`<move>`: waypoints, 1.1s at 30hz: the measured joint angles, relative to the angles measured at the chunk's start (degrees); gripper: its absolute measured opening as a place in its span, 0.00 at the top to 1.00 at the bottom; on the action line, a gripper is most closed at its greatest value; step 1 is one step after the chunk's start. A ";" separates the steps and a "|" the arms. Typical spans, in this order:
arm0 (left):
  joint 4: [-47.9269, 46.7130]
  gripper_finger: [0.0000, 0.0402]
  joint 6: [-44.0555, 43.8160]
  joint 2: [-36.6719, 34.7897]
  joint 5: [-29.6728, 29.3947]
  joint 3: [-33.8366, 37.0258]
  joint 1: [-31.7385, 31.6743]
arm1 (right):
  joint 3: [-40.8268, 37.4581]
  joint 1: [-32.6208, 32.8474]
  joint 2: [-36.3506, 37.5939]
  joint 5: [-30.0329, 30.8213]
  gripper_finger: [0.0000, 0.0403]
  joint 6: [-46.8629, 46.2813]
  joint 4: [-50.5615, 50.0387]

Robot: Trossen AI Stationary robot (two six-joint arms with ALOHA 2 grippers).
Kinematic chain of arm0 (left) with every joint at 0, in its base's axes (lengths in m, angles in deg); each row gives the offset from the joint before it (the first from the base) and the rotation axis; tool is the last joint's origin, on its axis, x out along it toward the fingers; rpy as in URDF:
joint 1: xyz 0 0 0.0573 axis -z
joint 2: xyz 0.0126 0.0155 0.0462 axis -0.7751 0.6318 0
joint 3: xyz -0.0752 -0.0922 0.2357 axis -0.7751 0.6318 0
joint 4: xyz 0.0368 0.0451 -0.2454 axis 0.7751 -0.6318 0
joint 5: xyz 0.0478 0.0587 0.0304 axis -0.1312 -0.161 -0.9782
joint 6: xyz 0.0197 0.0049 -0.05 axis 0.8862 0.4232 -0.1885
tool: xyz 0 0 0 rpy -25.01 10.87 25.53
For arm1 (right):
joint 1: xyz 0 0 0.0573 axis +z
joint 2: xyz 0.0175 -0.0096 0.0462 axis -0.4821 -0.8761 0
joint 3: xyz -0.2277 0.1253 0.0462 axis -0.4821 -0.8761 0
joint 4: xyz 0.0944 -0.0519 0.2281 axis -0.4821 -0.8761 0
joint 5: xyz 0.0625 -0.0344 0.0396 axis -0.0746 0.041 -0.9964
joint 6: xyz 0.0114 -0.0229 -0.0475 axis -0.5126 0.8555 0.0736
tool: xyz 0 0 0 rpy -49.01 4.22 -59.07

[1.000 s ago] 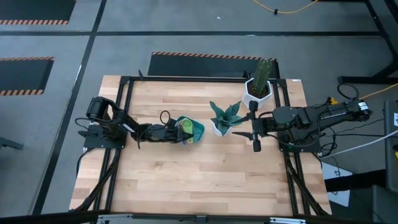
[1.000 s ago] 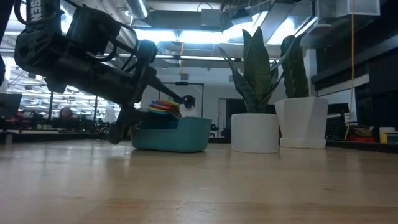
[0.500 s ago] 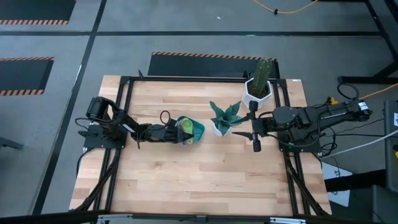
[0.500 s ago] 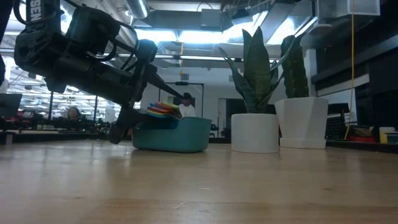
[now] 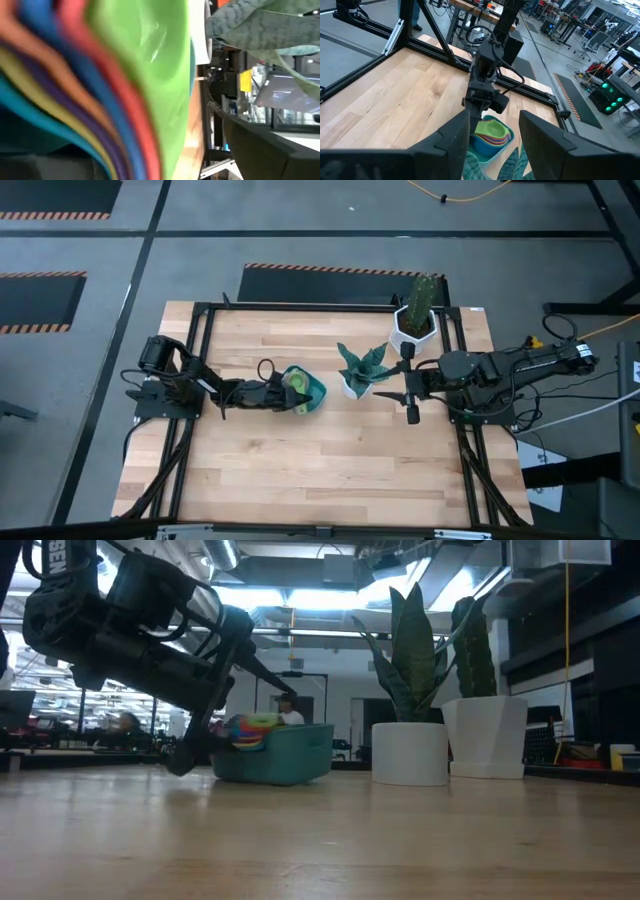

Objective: Nest measuring cups in basket
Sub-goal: Put the stacked measuring cups into the blue bin

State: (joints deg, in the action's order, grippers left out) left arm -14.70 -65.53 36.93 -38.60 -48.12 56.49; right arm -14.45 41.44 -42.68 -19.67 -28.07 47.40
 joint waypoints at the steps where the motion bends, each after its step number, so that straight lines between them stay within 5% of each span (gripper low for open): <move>1: -0.07 0.23 -0.20 0.05 0.00 0.05 0.00 | -0.02 0.00 0.00 0.02 0.56 0.02 0.00; 9: -0.55 0.16 -0.13 -2.12 -0.73 0.05 -0.04 | -0.02 0.00 0.00 0.02 0.56 0.02 0.00; 33: -8.52 0.16 -5.07 -6.99 1.52 0.07 -0.85 | -0.01 -0.01 0.00 0.02 0.56 0.02 0.01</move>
State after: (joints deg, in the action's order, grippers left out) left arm -23.22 -70.60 29.94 -37.08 -48.04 55.64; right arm -14.46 41.43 -42.68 -19.66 -28.06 47.41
